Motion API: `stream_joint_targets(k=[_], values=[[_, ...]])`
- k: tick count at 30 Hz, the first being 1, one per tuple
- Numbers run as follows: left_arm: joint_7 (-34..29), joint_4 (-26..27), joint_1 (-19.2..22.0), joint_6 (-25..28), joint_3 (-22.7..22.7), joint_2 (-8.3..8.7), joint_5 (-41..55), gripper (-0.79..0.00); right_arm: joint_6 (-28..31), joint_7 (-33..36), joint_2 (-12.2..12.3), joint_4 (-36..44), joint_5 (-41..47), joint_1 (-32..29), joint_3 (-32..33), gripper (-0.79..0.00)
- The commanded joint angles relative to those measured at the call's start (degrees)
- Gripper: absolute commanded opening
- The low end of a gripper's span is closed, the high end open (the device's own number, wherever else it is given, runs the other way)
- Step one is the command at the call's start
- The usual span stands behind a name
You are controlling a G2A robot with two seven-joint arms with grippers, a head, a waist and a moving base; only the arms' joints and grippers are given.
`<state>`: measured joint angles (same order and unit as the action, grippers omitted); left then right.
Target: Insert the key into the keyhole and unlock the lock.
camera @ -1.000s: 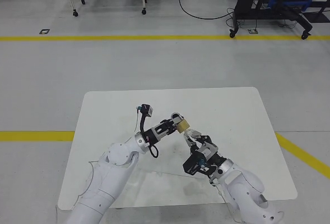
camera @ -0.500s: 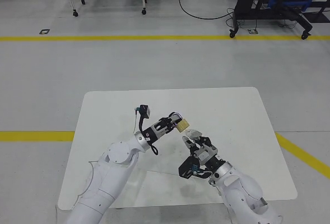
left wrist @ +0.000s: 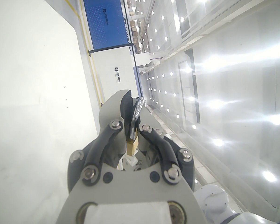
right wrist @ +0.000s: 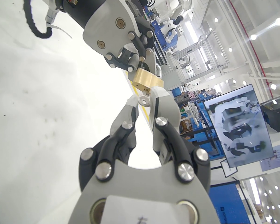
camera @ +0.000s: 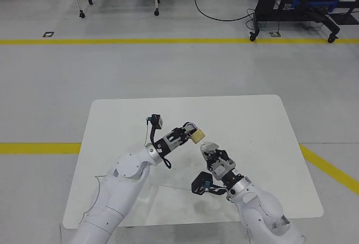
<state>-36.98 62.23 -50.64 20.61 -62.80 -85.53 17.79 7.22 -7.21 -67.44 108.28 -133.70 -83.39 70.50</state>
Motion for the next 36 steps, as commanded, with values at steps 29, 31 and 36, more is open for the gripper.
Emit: stream_joint_targets(k=[29,31,36], values=[[-1.19,0.15,0.06,2.52,0.24,0.28,-0.17,-0.785,11.07,-3.24,-0.28,-2.62,25.88,1.41,5.39,-0.785],[-1.37,0.16,0.08,2.44,0.30,0.30,-0.12,-0.785,10.90,-3.64,-0.19,-2.32,25.69,1.07,5.72,-0.785],[-1.24,-0.03,0.38,3.08,0.21,0.53,-2.43,-0.785,10.36,-4.17,0.00,-1.84,25.21,0.40,6.68,-0.785]])
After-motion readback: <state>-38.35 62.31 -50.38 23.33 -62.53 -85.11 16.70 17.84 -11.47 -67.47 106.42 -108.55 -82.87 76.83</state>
